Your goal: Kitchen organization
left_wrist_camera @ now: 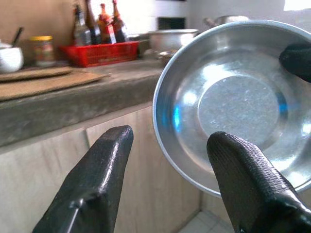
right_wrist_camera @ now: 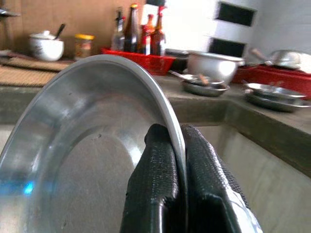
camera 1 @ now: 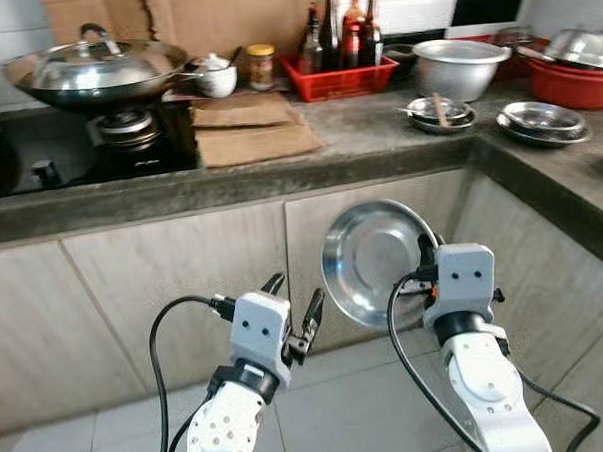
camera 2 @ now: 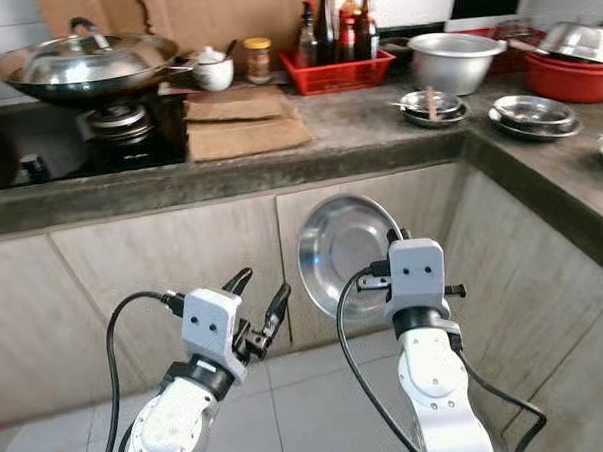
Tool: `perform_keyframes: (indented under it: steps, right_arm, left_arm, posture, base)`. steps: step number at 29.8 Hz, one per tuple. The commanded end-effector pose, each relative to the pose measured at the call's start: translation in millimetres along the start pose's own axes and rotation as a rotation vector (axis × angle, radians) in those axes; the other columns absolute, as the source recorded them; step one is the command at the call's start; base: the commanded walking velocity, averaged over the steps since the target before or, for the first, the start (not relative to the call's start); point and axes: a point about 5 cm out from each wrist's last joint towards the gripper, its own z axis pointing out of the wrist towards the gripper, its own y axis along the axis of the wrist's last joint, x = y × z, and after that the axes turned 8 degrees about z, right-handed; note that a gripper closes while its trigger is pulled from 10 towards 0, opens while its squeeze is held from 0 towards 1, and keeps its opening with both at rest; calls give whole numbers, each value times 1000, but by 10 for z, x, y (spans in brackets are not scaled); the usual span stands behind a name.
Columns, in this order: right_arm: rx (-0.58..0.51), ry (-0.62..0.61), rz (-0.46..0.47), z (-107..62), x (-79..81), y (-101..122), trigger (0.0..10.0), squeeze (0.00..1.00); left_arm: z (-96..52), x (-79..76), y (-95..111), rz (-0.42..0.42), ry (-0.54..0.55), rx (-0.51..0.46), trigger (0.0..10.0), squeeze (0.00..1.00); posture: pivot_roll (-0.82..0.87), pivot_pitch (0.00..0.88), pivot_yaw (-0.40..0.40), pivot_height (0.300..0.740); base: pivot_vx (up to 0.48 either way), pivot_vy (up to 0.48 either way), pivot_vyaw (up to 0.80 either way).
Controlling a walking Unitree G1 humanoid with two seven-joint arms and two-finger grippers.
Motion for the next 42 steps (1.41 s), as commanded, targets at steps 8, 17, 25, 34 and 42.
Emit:
perform_keyframes:
  steps: [8,17,25,34,42]
  right_arm:
    - [-35,2,19,16,24,87,10000,0]
    - [-34,-4,24,12,39,91,10000,0]
    - [-31,-6,25,13,38,88,10000,0]
    - [-23,-2,30,-20,55,79,10000,0]
    - [-11,10,35,-56,81,57,10000,0]
  left_arm:
    - [-22,18,-10,-1,-3,14,10000,0]
    - [-16,26,-20,3,-14,16,10000,0]
    - [-17,8,-28,-1,-23,23,10000,0]
    - [-26,0,-45,2,-38,37,10000,0]
    - [-29,-2,-44,3,-41,33,10000,0]
  posture:
    - [39,1,-44,740]
    - [36,5,-40,740]
    - [38,6,-40,740]
    - [36,8,-36,740]
    - [37,6,-35,740]
  base:
    - [0,0,-800]
    - [0,363,-800]
    - [0,0,-800]
    - [0,143,-799]
    - [0,179,-800]
